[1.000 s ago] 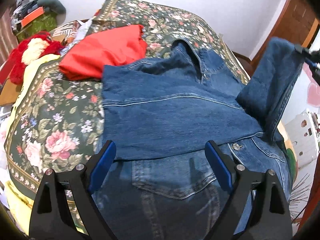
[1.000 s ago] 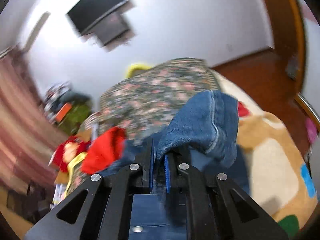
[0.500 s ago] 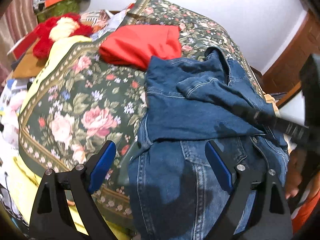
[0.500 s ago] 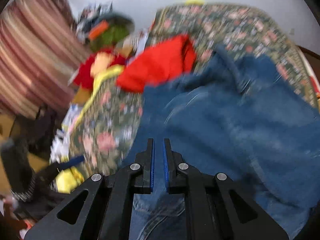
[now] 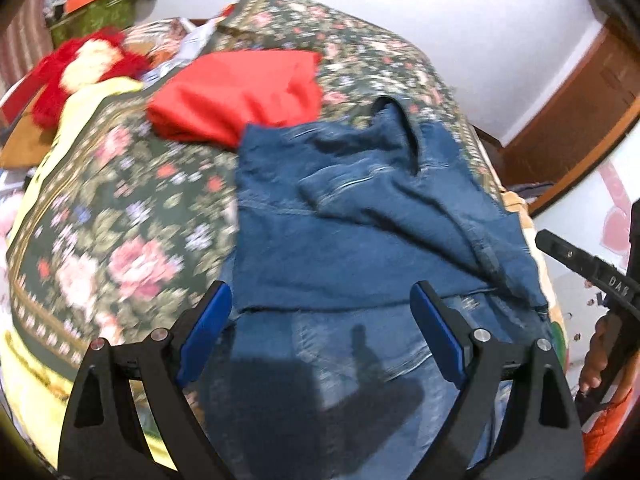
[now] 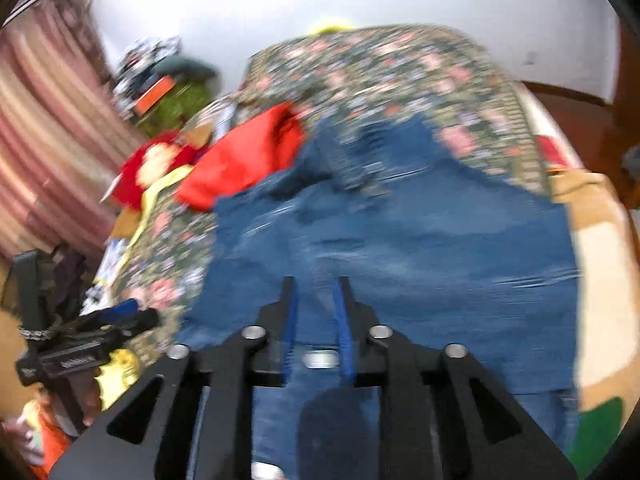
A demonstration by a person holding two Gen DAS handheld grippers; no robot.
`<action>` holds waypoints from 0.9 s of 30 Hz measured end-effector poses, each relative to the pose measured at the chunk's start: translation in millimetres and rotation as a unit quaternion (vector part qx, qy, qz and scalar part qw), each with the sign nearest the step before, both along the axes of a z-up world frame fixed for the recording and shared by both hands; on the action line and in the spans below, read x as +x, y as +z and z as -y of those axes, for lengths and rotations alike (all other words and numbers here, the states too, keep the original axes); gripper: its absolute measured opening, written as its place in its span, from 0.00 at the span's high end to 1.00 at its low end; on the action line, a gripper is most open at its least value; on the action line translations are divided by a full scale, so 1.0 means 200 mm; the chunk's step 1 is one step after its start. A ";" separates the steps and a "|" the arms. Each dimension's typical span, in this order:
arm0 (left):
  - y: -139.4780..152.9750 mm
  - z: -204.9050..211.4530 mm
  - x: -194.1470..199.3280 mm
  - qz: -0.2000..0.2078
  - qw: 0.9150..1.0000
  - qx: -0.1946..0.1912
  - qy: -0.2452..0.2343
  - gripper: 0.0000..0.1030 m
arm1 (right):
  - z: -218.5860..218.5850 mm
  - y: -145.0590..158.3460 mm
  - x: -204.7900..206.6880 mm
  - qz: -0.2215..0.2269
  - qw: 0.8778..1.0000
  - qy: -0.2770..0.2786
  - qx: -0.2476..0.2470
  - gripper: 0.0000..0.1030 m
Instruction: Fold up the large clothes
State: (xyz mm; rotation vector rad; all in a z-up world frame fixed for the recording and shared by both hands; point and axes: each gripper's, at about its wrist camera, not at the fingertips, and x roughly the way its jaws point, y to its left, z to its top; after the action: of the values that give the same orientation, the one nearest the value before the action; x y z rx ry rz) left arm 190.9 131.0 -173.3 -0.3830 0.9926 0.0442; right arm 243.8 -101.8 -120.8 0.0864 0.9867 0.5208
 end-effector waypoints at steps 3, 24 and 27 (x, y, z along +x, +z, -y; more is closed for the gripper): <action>0.03 0.09 0.12 0.003 1.000 -0.003 -0.027 0.12 | 0.16 -0.01 0.01 0.014 0.999 -0.039 -0.019 0.58; -0.30 0.22 0.85 -0.149 0.983 -0.109 -0.024 0.36 | 0.66 -0.35 0.06 -0.087 0.988 -0.129 -0.023 0.43; -0.32 0.21 0.88 -0.156 0.984 -0.082 -0.026 0.51 | 0.67 -0.36 0.04 -0.089 0.987 -0.129 -0.016 0.41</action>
State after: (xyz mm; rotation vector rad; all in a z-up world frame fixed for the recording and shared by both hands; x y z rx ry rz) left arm 365.9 88.3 -237.2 -0.5124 1.3197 -0.0261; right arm 252.7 -236.4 -193.2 0.2325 1.1381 0.2619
